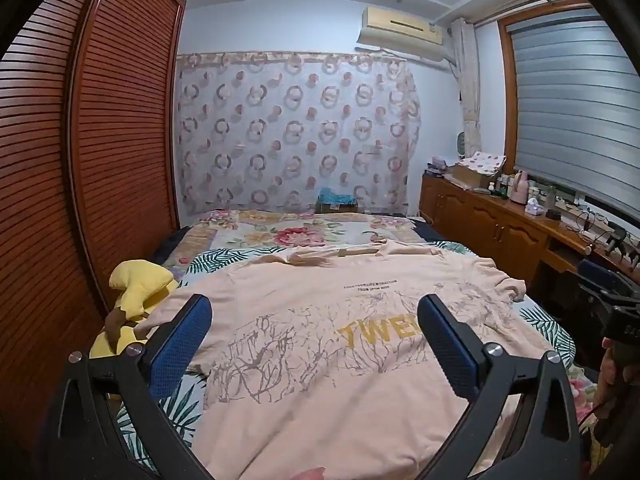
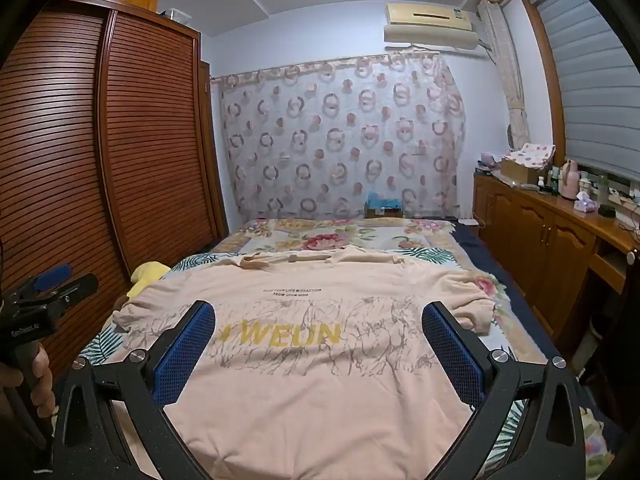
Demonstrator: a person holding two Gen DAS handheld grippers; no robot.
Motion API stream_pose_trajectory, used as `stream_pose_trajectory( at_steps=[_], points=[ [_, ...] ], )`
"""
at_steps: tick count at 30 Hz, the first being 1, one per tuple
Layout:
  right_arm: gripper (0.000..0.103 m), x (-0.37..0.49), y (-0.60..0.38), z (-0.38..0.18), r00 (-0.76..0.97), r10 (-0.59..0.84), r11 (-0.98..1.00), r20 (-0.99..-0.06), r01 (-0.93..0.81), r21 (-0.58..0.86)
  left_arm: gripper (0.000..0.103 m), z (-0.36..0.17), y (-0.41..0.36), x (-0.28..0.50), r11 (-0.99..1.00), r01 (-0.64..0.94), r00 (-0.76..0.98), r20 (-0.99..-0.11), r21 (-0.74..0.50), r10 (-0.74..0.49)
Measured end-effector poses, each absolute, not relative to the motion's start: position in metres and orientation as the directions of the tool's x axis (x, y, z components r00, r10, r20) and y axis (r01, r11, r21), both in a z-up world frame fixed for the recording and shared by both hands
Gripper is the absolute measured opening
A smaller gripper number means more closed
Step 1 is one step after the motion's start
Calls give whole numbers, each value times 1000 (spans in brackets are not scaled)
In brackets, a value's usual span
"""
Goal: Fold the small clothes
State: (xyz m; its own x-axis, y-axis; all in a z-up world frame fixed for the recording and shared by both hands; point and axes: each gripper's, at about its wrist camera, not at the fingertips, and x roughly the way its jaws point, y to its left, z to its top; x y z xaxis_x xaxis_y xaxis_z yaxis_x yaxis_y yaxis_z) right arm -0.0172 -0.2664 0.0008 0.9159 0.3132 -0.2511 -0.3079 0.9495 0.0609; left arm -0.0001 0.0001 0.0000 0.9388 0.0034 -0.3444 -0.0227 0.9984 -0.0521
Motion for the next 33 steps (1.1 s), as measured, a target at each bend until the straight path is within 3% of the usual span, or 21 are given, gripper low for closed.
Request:
stream_pose_trajectory(
  at_steps=[33],
  points=[
    [103, -17, -265, -1, 916, 312, 950, -253, -308, 59, 103, 0, -1, -1, 999, -21, 942, -335, -35, 8]
  ],
)
